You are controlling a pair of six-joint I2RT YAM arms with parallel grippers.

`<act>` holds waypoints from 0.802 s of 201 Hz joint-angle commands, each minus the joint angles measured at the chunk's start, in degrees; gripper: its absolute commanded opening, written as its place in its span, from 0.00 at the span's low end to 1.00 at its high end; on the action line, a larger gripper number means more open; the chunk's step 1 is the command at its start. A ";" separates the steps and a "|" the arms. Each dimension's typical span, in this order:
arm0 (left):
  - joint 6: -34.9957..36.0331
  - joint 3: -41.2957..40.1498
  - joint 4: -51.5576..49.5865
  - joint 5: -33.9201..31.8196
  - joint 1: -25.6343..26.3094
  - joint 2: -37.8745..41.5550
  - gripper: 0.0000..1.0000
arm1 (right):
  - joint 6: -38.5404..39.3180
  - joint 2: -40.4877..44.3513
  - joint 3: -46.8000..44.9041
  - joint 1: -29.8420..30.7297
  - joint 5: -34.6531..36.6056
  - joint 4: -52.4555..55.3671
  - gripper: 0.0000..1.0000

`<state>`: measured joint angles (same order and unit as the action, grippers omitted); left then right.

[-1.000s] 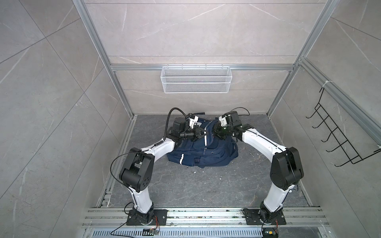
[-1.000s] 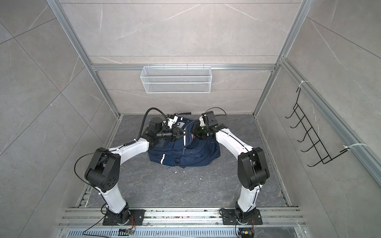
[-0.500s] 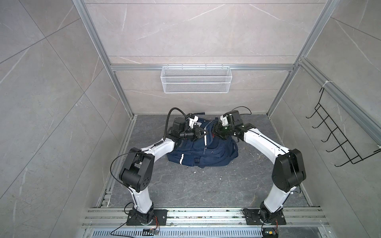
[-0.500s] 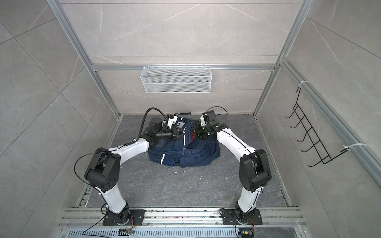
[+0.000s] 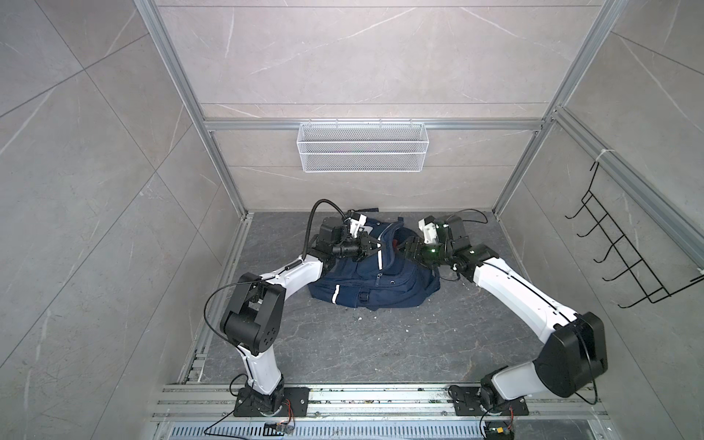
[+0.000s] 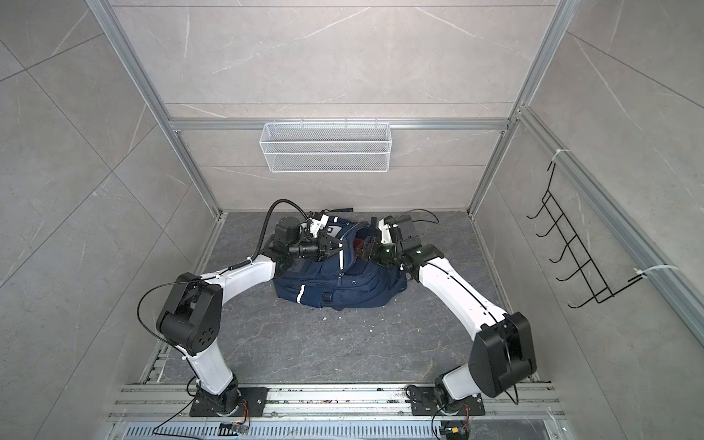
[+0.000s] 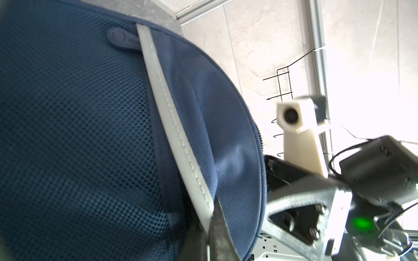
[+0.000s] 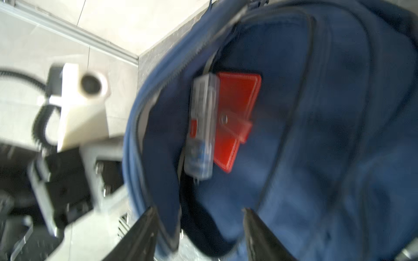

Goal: Pack books, pencil case, and school supplies into a backpack
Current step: Place the compass set in the student bag, then close the student bag at the center of the table.

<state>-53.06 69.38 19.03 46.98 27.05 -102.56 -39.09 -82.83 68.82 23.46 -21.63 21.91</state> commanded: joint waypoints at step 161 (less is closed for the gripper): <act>18.40 -2.92 -41.14 -14.24 0.63 11.54 0.68 | 8.55 1.44 -6.65 0.36 0.45 2.86 0.62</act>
<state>-38.63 67.33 -10.57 37.47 27.97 -93.82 -33.74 -82.30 62.00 23.55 -23.33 20.27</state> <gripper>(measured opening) 0.605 0.626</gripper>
